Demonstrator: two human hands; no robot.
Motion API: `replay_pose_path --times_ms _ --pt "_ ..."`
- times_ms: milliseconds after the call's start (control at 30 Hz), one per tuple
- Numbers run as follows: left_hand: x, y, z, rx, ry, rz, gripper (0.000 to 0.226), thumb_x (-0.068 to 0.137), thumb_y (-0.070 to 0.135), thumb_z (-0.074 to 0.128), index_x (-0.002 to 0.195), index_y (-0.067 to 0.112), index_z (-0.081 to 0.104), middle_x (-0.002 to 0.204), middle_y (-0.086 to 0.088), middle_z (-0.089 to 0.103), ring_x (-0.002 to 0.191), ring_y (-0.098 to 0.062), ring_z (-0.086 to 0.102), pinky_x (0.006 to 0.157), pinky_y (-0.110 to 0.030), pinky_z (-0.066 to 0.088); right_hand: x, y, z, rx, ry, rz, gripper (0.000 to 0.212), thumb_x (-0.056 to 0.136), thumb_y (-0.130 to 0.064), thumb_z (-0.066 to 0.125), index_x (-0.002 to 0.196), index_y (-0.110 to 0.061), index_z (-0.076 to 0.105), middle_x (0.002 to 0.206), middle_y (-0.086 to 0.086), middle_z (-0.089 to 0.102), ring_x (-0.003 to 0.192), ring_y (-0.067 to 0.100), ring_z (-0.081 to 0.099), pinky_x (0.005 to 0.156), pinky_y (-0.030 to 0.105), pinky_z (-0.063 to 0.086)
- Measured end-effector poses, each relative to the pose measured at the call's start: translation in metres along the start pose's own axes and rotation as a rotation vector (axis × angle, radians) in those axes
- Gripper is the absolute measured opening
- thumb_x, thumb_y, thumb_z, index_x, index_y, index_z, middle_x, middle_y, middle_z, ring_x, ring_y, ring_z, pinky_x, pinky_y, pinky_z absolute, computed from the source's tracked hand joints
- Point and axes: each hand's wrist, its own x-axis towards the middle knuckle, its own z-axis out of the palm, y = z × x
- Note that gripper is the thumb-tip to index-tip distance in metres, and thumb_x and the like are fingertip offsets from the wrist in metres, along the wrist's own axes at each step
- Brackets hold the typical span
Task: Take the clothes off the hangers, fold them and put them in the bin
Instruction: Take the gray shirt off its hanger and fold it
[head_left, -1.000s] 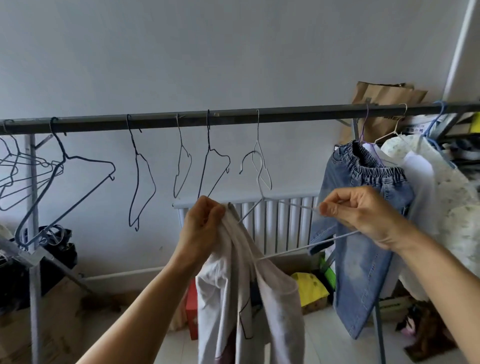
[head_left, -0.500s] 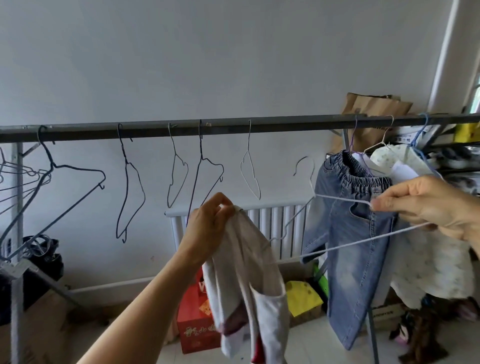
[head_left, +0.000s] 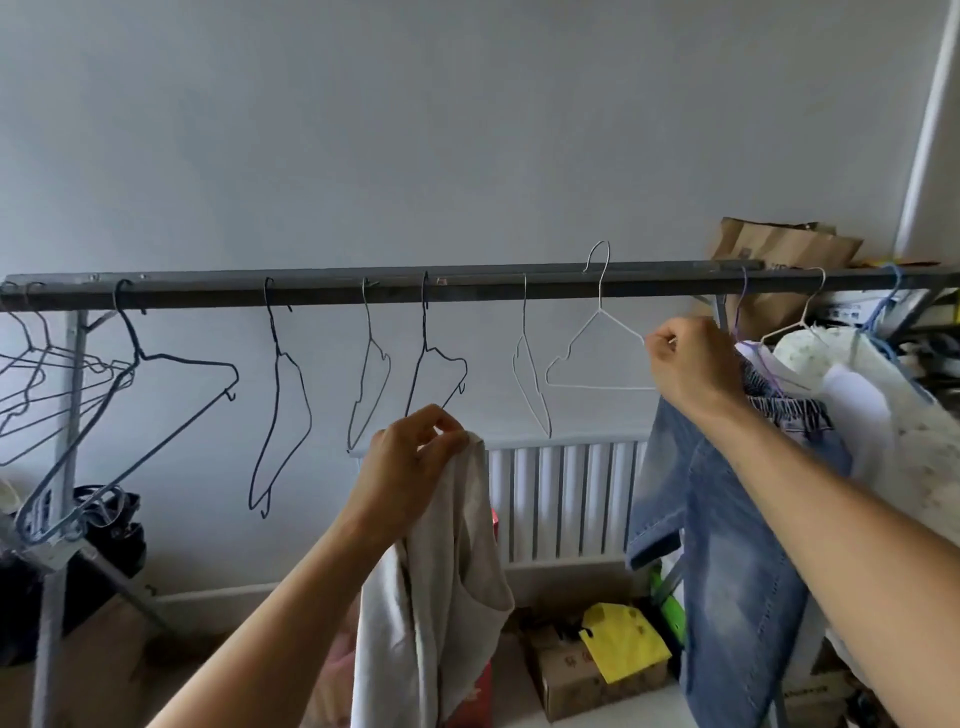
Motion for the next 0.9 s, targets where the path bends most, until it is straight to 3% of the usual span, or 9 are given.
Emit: replay_pose_path --times_ms 100,200,367,533,600,633,733,800,900 --pt "0.003 0.0 -0.012 -0.021 0.039 0.005 0.012 0.09 0.024 0.066 0.078 0.024 0.067 0.071 -0.008 0.065 0.064 -0.015 0.056 0.057 -0.018 0.04 0.013 -0.01 0.024 -0.042 -0.028 0.04 0.022 0.091 -0.006 0.047 0.07 -0.003 0.055 0.081 0.021 0.061 0.084 0.042 0.061 0.065 0.036 0.041" --pt "0.005 -0.004 -0.021 -0.048 0.06 0.0 0.015 0.089 0.025 0.066 0.075 0.03 0.066 0.073 -0.005 0.067 0.072 -0.022 0.062 0.062 -0.026 0.045 0.016 -0.012 0.044 -0.078 -0.068 0.09 0.02 0.093 -0.007 0.046 0.083 0.0 0.062 0.092 0.023 0.066 0.089 0.041 0.062 0.067 0.033 0.037" --pt "0.006 -0.006 -0.031 -0.029 0.065 0.024 0.02 0.091 0.024 0.066 0.075 0.036 0.065 0.073 0.008 0.067 0.071 0.002 0.061 0.059 -0.006 0.041 0.001 -0.01 0.061 -0.125 -0.172 0.149 0.016 0.093 -0.007 0.044 0.097 -0.007 0.06 0.109 0.019 0.063 0.098 0.039 0.058 0.071 0.034 0.037" --pt "0.006 -0.015 -0.043 -0.071 0.038 0.018 0.016 0.09 0.025 0.067 0.077 0.036 0.068 0.076 0.007 0.069 0.077 -0.002 0.064 0.071 -0.023 0.05 -0.03 -0.029 0.052 -0.363 -0.15 -0.043 0.027 0.094 -0.016 0.049 0.118 -0.009 0.059 0.124 0.02 0.048 0.115 0.039 0.044 0.086 0.043 0.04" --pt "0.004 -0.017 -0.047 -0.09 0.029 0.025 0.015 0.089 0.024 0.068 0.079 0.036 0.069 0.076 0.005 0.069 0.077 -0.006 0.065 0.073 -0.03 0.05 -0.056 -0.049 0.051 -0.115 -0.065 -0.226 0.03 0.094 -0.02 0.05 0.119 -0.01 0.062 0.123 0.015 0.05 0.114 0.033 0.045 0.088 0.039 0.039" --pt "0.001 -0.021 -0.05 -0.098 0.023 0.024 0.016 0.089 0.024 0.068 0.078 0.035 0.069 0.075 0.003 0.069 0.076 -0.007 0.064 0.072 -0.029 0.05 -0.075 -0.064 0.052 0.1 -0.134 -0.256 0.028 0.096 -0.021 0.051 0.118 -0.011 0.064 0.121 0.009 0.055 0.112 0.025 0.05 0.088 0.033 0.04" --pt "-0.006 -0.024 -0.059 -0.135 0.009 0.01 0.017 0.09 0.021 0.068 0.076 0.032 0.069 0.075 0.0 0.069 0.073 -0.006 0.062 0.07 -0.029 0.049 -0.125 -0.104 0.048 0.557 -0.571 -0.19 0.025 0.093 -0.03 0.06 0.116 -0.021 0.067 0.111 -0.01 0.067 0.103 0.0 0.059 0.086 0.013 0.043" --pt "-0.012 -0.025 -0.066 -0.156 -0.003 0.007 0.017 0.09 0.019 0.068 0.077 0.03 0.069 0.076 -0.002 0.07 0.072 -0.005 0.062 0.068 -0.028 0.05 -0.149 -0.119 0.056 0.617 -0.685 -0.187 0.023 0.09 -0.035 0.064 0.111 -0.027 0.068 0.102 -0.016 0.069 0.096 -0.005 0.061 0.08 0.007 0.044" --pt "-0.023 -0.028 -0.078 -0.171 -0.017 -0.02 0.015 0.088 0.019 0.069 0.077 0.028 0.07 0.077 -0.006 0.07 0.07 -0.005 0.061 0.068 -0.031 0.05 -0.169 -0.136 0.075 0.704 -0.62 -0.139 0.013 0.094 -0.029 0.06 0.091 -0.02 0.07 0.08 -0.012 0.069 0.076 0.0 0.064 0.065 0.011 0.045"
